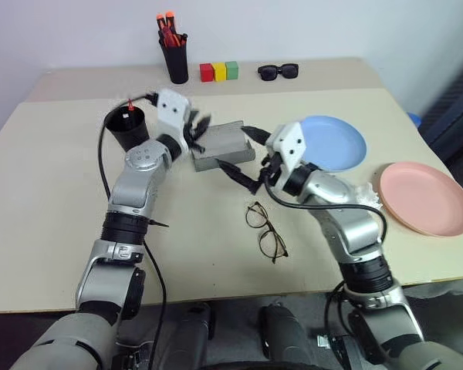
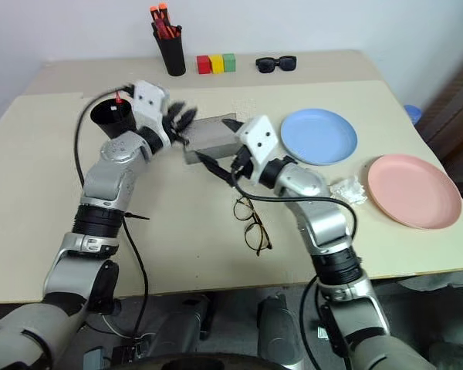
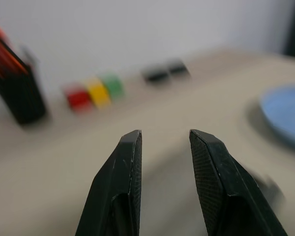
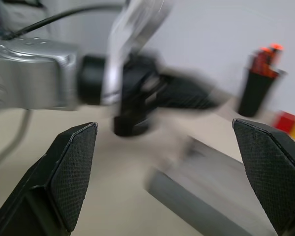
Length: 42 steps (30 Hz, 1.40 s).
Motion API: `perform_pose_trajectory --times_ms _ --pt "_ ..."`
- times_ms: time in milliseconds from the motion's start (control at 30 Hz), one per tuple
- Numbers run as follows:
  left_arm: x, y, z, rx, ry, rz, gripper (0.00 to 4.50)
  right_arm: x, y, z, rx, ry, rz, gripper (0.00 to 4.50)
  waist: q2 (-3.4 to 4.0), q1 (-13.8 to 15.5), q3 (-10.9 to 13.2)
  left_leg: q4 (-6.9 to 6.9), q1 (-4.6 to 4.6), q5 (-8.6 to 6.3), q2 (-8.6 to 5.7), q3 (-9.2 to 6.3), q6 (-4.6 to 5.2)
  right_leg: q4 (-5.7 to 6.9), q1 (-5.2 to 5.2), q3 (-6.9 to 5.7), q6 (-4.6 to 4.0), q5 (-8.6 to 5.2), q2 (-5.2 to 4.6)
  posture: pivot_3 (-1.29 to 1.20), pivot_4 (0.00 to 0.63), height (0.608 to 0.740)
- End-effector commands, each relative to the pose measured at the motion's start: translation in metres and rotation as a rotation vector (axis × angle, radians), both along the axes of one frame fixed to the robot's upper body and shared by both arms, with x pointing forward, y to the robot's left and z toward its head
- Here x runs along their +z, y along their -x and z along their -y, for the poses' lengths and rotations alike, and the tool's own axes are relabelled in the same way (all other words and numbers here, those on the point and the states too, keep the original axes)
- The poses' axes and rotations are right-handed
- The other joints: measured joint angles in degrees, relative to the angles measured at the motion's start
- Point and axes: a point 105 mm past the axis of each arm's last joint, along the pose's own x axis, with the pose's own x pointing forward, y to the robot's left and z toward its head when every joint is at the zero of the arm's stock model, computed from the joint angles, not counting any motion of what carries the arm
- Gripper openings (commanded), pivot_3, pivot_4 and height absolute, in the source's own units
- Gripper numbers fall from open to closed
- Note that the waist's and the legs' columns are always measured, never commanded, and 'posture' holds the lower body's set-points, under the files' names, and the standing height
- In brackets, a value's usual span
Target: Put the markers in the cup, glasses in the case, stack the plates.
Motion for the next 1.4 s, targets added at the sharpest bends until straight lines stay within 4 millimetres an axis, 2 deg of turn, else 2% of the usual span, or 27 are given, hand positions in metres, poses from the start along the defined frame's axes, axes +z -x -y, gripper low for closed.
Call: perform_pose_trajectory --times_ms 33,133,267,400,533,667,767,1000,1167,1300,1400 --pt "0.006 -0.008 -0.001 -0.037 -0.120 -0.050 2.84 0.014 0.012 0.010 0.031 0.028 0.056 4.50 -0.01 0.08 0.01 -0.02 0.00 0.00 0.03 -0.01 0.00 0.00 -0.02 0.00 0.00 0.00 0.04 0.00 0.150 0.740" --pt "-0.005 -0.012 0.001 -0.083 -0.205 -0.114 4.38 0.010 0.021 0.018 0.060 0.080 0.031 4.50 -0.01 0.35 0.01 -0.01 -0.01 0.00 0.04 -0.02 0.00 -0.02 -0.01 0.01 0.00 0.00 0.06 0.00 0.150 0.740" --pt "-0.012 -0.014 0.006 -0.153 -0.222 -0.183 4.45 0.003 0.030 0.026 0.079 0.131 0.006 4.50 -0.02 0.56 0.02 -0.01 -0.01 -0.01 0.05 -0.01 0.00 -0.09 0.06 0.00 0.01 -0.01 -0.04 0.00 0.150 0.740" --pt "-0.026 -0.007 0.022 -0.320 -0.272 -0.267 4.45 -0.012 0.045 0.034 0.104 0.185 -0.060 4.50 -0.07 0.74 0.05 0.00 -0.07 -0.02 0.07 -0.03 0.01 -0.11 0.05 -0.04 0.03 -0.02 -0.08 0.00 0.150 0.740" --pt "-0.036 -0.009 0.022 -0.344 -0.346 -0.294 4.45 -0.016 0.049 0.038 0.090 0.211 -0.076 4.50 -0.10 0.61 0.07 0.03 -0.11 -0.03 0.05 0.01 0.03 -0.17 0.03 -0.04 0.03 -0.02 -0.17 0.00 0.150 0.740" --pt "-0.041 -0.007 0.025 -0.390 -0.348 -0.323 4.45 -0.018 0.049 0.045 0.049 0.209 -0.080 4.50 -0.10 0.58 0.07 0.02 -0.12 -0.05 0.06 0.01 0.05 -0.17 0.01 -0.06 0.04 -0.02 -0.18 0.00 0.150 0.740" --pt "-0.043 -0.008 0.025 -0.406 -0.368 -0.312 3.65 -0.017 0.043 0.059 -0.042 0.178 -0.097 4.50 -0.12 0.72 0.08 0.03 -0.14 -0.05 0.05 0.01 0.07 -0.17 0.01 -0.06 0.05 -0.03 -0.21 0.00 0.150 0.740" --pt "-0.050 -0.001 0.026 -0.470 -0.413 -0.283 0.07 -0.027 0.041 0.080 -0.150 0.188 -0.118 4.50 -0.13 0.74 0.09 0.09 -0.19 -0.06 0.02 0.00 0.09 -0.17 0.00 -0.07 0.06 -0.03 -0.23 0.00 0.150 0.740" --pt "-0.046 0.013 0.013 -0.582 -0.484 -0.221 0.07 -0.027 0.043 0.082 -0.157 0.185 -0.123 4.50 -0.12 0.39 0.09 0.08 -0.19 -0.06 0.04 0.01 0.09 -0.14 -0.03 -0.06 0.06 -0.03 -0.22 0.00 0.150 0.740" --pt "-0.044 0.041 -0.001 -0.721 -0.546 -0.196 0.07 -0.028 0.046 0.077 -0.124 0.187 -0.153 4.50 -0.11 0.35 0.10 0.08 -0.19 -0.06 0.06 -0.04 0.10 -0.12 -0.05 -0.04 0.05 -0.03 -0.22 0.00 0.150 0.740" --pt "-0.047 0.062 -0.013 -0.759 -0.559 -0.237 0.07 -0.032 0.051 0.070 -0.084 0.159 -0.213 4.50 -0.09 0.44 0.10 0.07 -0.19 -0.08 0.08 -0.11 0.12 -0.13 -0.06 0.01 0.04 -0.03 -0.22 0.00 0.150 0.740"
